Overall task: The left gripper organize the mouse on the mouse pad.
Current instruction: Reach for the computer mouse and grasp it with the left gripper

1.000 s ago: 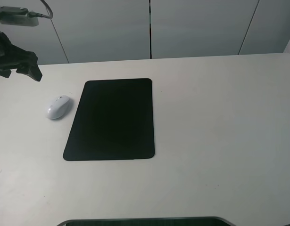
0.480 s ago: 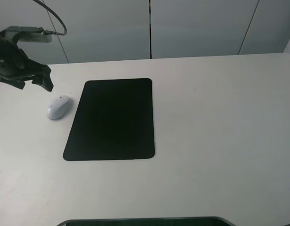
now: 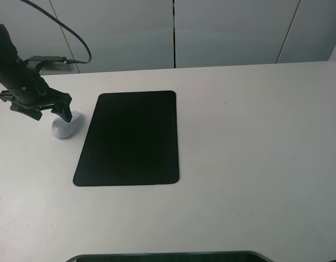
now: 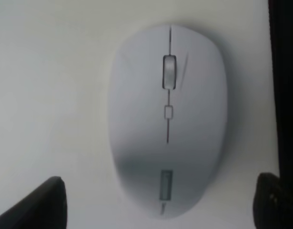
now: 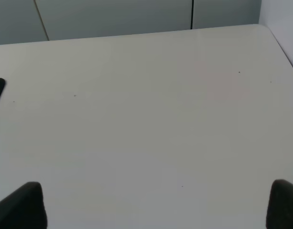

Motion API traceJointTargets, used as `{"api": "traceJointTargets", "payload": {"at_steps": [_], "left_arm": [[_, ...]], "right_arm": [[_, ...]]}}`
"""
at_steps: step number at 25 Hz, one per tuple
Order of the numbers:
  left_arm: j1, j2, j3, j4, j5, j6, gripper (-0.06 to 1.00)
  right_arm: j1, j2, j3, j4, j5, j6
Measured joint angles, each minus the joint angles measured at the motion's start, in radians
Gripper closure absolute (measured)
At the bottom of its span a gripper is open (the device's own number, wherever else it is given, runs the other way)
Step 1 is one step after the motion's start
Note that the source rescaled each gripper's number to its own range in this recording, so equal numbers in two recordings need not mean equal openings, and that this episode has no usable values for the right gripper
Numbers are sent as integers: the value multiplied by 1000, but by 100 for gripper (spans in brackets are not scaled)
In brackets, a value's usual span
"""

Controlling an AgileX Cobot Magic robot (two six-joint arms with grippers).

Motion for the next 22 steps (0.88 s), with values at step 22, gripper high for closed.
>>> {"api": "traceJointTargets", "payload": {"at_steps": [22], "left_arm": [[-28,166,-101,25,38,0,-6]], "right_arm": [[0,0,0,0,0,0]]}}
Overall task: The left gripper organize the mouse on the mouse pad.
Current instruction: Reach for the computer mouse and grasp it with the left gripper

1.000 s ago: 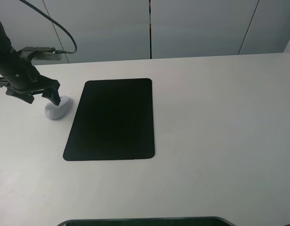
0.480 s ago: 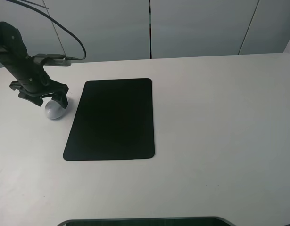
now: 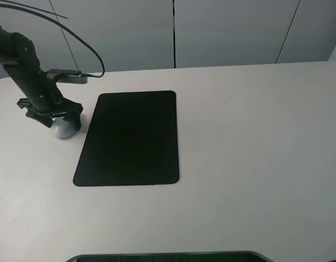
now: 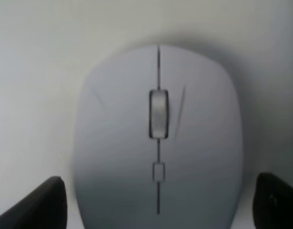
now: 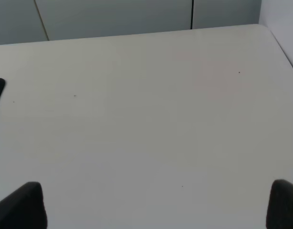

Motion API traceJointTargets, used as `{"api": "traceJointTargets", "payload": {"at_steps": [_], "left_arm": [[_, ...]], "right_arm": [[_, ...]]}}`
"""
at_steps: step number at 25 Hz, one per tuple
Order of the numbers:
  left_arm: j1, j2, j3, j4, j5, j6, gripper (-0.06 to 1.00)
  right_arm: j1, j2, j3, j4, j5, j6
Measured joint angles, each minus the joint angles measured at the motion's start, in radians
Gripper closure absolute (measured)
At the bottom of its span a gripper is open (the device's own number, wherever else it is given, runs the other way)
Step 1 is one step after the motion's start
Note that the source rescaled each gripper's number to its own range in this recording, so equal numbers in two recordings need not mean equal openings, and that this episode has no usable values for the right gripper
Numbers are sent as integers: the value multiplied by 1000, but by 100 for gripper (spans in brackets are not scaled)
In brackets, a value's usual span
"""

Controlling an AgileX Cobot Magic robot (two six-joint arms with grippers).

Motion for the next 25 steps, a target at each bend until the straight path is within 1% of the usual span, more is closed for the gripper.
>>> {"api": "traceJointTargets", "payload": {"at_steps": [25], "left_arm": [[-2,12,-17,11,-29,0,-6]], "right_arm": [[0,0,0,0,0,15]]}}
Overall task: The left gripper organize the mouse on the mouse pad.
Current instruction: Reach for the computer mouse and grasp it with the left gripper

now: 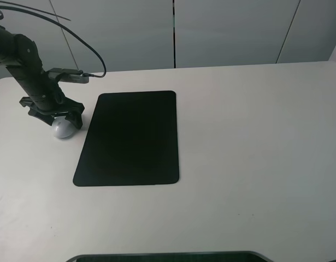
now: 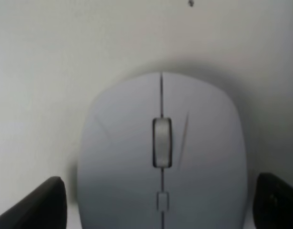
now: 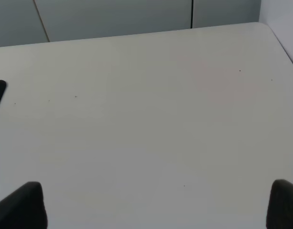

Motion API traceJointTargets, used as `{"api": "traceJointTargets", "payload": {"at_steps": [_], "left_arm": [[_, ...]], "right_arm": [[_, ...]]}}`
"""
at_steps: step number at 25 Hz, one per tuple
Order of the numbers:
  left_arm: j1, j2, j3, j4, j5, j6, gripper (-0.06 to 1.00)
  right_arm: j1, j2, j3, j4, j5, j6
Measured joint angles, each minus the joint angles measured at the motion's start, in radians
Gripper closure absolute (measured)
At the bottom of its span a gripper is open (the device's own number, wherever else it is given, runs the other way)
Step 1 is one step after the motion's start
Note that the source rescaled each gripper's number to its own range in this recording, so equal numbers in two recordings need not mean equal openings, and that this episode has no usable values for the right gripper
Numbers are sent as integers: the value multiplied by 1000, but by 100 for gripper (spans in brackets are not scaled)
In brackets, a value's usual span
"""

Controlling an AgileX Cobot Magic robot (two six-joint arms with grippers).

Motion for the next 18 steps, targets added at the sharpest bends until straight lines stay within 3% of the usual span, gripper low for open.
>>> {"api": "traceJointTargets", "payload": {"at_steps": [6,8,9,10,11,18], "left_arm": [[-2,0,0,0,2,0,-6],[-2,0,0,0,2,-1,7],[-2,0,0,0,2,-4,30],[-2,0,0,0,2,-6,66],[-2,0,-2,2,2,-8,94],[-2,0,-1,4,4,-4,91]], "right_arm": [[0,0,0,0,0,4],[0,0,0,0,0,4],[0,0,0,0,0,4],[0,0,0,0,0,4],[0,0,0,0,0,4],[0,0,0,0,0,4]]}}
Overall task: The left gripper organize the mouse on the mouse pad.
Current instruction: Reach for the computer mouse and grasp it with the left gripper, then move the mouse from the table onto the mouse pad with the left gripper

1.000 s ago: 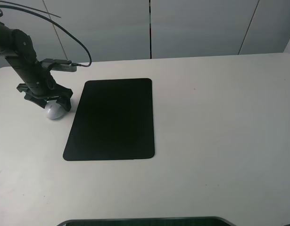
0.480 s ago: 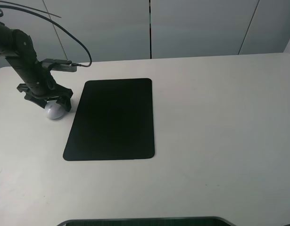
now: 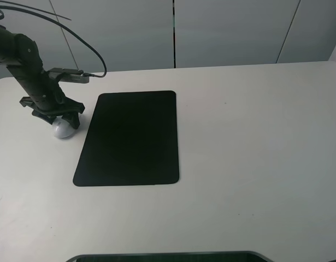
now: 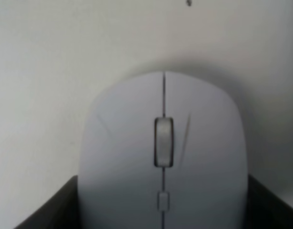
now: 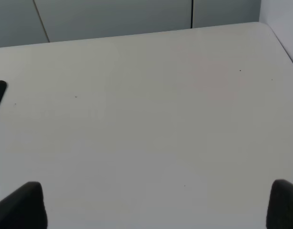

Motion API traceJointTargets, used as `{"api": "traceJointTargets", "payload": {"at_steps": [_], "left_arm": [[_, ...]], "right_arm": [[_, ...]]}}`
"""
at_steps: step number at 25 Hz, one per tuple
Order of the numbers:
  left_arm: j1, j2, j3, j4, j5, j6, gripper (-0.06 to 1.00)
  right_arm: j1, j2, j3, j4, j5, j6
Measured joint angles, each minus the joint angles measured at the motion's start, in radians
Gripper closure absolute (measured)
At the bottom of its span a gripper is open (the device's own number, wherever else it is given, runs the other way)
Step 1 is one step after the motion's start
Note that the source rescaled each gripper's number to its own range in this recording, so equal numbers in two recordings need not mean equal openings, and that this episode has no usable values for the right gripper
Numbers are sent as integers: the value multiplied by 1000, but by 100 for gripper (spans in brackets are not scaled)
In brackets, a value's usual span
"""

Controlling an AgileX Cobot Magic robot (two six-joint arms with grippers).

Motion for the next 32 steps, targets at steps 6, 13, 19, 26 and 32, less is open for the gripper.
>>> {"api": "traceJointTargets", "payload": {"at_steps": [6,13,19,26,32], "left_arm": [[0,0,0,0,0,0,91],[-11,0,-22,0,49,-8,91],[-57,0,-117,2,185,-122,91],[-140,0,-200,2,275,-354,91],[-215,0,-207,2,284,-531,91]], "right_arm": [[0,0,0,0,0,0],[0,0,0,0,0,0],[0,0,0,0,0,0],[0,0,0,0,0,0],[0,0,0,0,0,0]]}}
